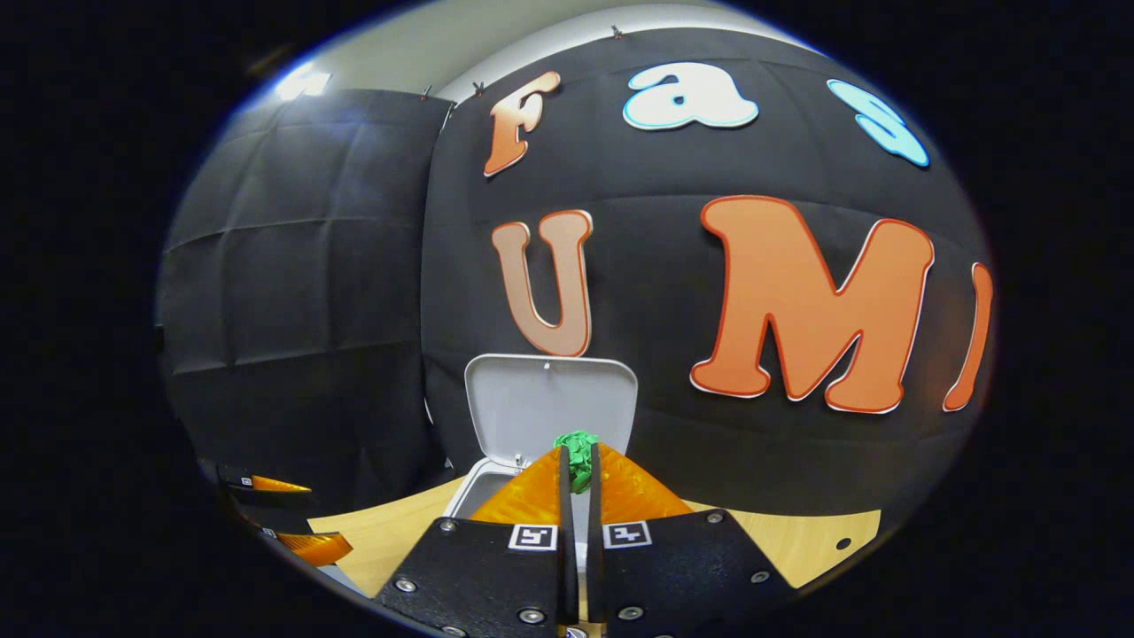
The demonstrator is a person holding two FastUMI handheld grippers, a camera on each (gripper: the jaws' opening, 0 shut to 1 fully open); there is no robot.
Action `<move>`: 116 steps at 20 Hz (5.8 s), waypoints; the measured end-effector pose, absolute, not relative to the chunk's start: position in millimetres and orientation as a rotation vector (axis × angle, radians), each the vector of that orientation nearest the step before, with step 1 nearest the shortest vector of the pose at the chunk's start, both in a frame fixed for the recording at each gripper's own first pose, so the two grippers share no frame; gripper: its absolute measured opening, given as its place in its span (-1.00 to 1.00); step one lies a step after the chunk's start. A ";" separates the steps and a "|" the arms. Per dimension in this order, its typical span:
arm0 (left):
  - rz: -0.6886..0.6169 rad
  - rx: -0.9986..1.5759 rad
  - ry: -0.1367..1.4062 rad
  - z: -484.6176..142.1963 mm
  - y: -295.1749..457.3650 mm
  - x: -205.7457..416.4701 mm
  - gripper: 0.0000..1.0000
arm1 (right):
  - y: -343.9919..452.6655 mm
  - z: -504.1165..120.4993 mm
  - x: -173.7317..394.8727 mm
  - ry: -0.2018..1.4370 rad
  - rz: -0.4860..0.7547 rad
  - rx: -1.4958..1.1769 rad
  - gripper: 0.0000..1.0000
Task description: Press the lid of the desktop garbage bin to open it, pick up the crumpled paper on the desktop and throw it into the bin, then pick up the pop can on the desktop and drop it into the bin, and finally close the garbage bin lid.
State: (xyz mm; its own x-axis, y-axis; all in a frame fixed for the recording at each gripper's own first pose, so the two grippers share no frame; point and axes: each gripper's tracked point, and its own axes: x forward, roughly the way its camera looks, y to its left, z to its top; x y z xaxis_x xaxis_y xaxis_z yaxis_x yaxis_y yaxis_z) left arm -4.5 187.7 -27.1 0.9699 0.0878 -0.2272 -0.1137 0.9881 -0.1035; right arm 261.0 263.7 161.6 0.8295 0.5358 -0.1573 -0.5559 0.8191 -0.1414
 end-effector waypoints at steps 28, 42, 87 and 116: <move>-0.028 -0.119 0.242 -49.4 131.9 24.9 0.89 | 146.2 149.0 255.0 0.072 0.404 -0.128 0.89; -0.260 -0.059 0.340 -108.3 -8.6 41.8 0.89 | -10.7 140.2 196.6 0.036 0.185 -0.140 0.89; -0.275 -0.120 0.582 -216.5 -32.1 73.2 0.70 | -81.5 47.5 182.8 0.255 0.092 -0.081 0.89; -0.091 -0.063 0.126 55.9 104.5 162.8 0.65 | -57.3 92.7 203.2 0.150 0.126 -0.011 0.88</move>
